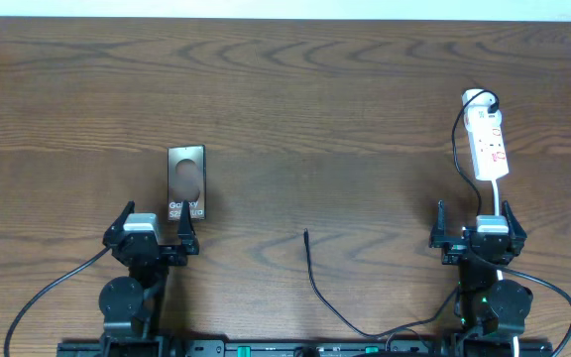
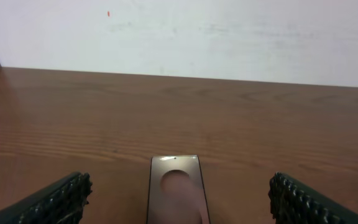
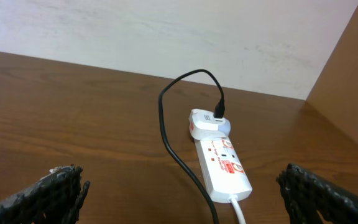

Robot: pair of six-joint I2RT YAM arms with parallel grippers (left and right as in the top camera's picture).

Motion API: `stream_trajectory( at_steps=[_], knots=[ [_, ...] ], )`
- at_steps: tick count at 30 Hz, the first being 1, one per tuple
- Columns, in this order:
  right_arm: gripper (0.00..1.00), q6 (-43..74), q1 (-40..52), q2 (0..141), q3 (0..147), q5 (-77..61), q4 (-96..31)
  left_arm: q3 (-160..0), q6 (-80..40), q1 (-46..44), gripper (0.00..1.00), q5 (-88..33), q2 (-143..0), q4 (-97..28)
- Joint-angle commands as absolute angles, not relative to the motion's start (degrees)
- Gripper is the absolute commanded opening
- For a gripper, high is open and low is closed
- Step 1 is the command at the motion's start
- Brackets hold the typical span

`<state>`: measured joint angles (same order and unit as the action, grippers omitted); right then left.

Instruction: Plug charger to phone and switch on socket

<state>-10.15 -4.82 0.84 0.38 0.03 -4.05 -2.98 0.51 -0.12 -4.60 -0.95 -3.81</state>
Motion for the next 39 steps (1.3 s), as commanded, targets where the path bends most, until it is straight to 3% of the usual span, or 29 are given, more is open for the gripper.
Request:
stream_trajectory(
  at_steps=[1,11,26,39],
  knots=[
    [0.99,-10.79,-4.45,0.71,0.32,0.95,-4.29,-8.86,1.48,-0.19,0.93,-5.37,-4.23,-3.88],
    [0.99,-10.81,-4.45,0.71,0.32,0.95,-4.29,-27.73,1.5,-0.19,0.93,-6.02,-30.37,-7.14],
    [0.99,-10.81,-4.45,0.71,0.32,0.95,-4.29,-68.14,1.5,-0.19,0.93,-5.98,-75.57,-42.98],
    [0.99,-10.79,-4.45,0.71,0.32,0.95,-4.29,-71.33,1.48,-0.19,0.93,-7.57,-96.27,-49.82]
  ],
)
